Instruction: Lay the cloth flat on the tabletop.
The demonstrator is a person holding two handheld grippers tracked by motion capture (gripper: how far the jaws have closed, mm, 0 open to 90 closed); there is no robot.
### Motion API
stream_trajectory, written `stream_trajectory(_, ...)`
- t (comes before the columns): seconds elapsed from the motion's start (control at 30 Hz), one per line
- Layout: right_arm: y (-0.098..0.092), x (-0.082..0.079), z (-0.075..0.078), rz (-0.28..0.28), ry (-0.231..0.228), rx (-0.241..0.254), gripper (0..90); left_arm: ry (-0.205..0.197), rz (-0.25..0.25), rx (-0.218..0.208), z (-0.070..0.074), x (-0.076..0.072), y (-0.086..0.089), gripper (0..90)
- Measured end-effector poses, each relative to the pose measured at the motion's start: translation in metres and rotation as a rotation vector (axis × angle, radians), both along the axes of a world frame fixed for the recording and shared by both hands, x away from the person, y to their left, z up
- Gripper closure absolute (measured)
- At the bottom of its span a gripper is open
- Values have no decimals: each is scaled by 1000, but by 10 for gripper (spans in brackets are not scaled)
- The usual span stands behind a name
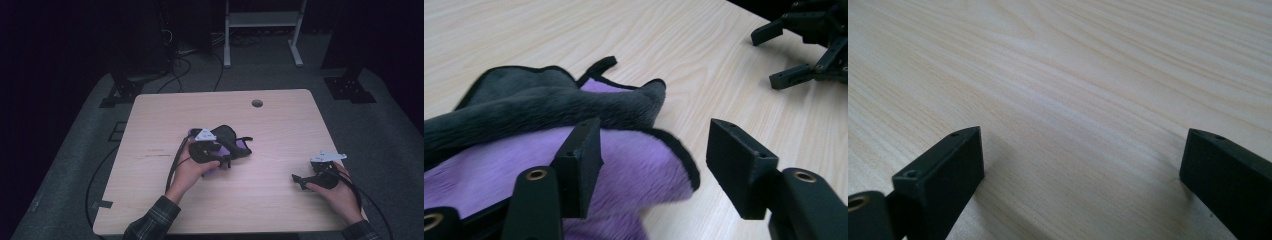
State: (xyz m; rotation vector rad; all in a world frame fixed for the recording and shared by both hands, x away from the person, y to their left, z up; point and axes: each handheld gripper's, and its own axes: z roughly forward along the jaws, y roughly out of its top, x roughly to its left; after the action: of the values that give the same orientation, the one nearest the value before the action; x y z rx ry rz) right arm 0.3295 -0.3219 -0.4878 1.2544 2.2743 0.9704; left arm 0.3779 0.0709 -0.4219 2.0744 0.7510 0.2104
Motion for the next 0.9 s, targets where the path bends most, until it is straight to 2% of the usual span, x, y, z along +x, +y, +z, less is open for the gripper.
stream_trajectory(0.1, 0, 0, 0, 0, 0, 0, 32, -37, 22, 76, -8, 0, -9, 382)
stream_trajectory(0.2, 0, 0, 0, 0, 0, 0, 32, -54, 27, 100, -12, 1, -7, 597)
stream_trajectory(0.27, 0, 0, 0, 1, 0, 0, 32, -14, 26, 67, -12, 2, -2, 792)
stream_trajectory(0.3, 0, 0, 0, 1, 0, 0, 32, -10, 28, 60, -11, 2, 0, 822)
stream_trajectory(0.4, 0, 0, 0, 2, 0, 0, 32, -3, 31, 29, -4, 1, 7, 844)
stream_trajectory(0.53, 0, 0, 0, 2, 0, 0, 32, -32, 42, -4, 15, -1, 22, 847)
stream_trajectory(0.63, 0, 0, 0, 2, 0, 0, 32, -58, 69, -38, 30, -3, 40, 847)
stream_trajectory(0.7, 0, 0, 0, 2, 0, 0, 32, -62, 77, -50, 33, -3, 44, 847)
stream_trajectory(0.73, 0, 0, 0, 1, 0, 0, 32, -77, 97, -73, 41, -3, 55, 847)
stream_trajectory(0.77, 0, 0, 0, 1, 0, 0, 32, -77, 97, -73, 41, -3, 55, 847)
stream_trajectory(0.9, 0, 0, 0, 2, 0, -1, 32, -107, 148, -123, 58, -5, 81, 847)
